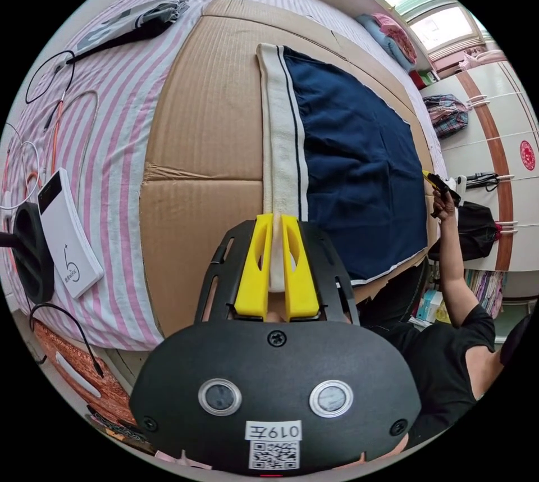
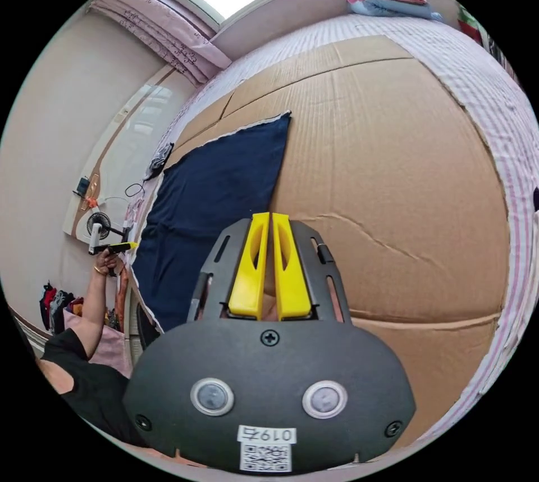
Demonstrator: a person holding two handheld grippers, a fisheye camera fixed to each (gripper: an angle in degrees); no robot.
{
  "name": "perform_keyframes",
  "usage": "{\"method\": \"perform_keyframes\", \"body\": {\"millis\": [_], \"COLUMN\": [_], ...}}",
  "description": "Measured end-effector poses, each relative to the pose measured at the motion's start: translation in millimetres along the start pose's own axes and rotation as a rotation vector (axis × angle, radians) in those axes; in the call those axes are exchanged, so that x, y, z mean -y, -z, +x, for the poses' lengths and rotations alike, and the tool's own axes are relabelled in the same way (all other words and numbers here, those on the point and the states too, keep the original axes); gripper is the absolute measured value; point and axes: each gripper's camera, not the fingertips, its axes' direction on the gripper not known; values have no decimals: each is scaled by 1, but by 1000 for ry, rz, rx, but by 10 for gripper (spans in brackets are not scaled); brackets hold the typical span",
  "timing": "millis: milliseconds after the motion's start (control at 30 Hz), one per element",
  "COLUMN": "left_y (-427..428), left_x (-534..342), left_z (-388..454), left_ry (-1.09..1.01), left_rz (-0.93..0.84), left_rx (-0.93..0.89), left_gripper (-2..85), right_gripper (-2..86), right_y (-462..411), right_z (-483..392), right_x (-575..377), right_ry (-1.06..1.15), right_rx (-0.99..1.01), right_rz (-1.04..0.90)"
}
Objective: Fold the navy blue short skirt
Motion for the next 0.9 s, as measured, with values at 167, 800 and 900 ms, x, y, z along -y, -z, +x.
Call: {"method": "perform_keyframes", "body": {"millis": [167,800,900], "left_y": [77,172,185], "left_x": [-28,-155,-166], "left_z": [10,178,173], "left_ry": [9,-80,-86], "left_rz": [139,271,244], "left_rx": [76,281,293], "left_gripper": [14,14,13], "right_gripper": [36,44,38], "right_y": [3,-125,-142], "right_z": [-101,-351,-358], "right_x": [-62,-285,-296], "right_ry": [336,974,969], "right_rx": [-336,-261,-296], "right_rz": [17,-194,-223]}}
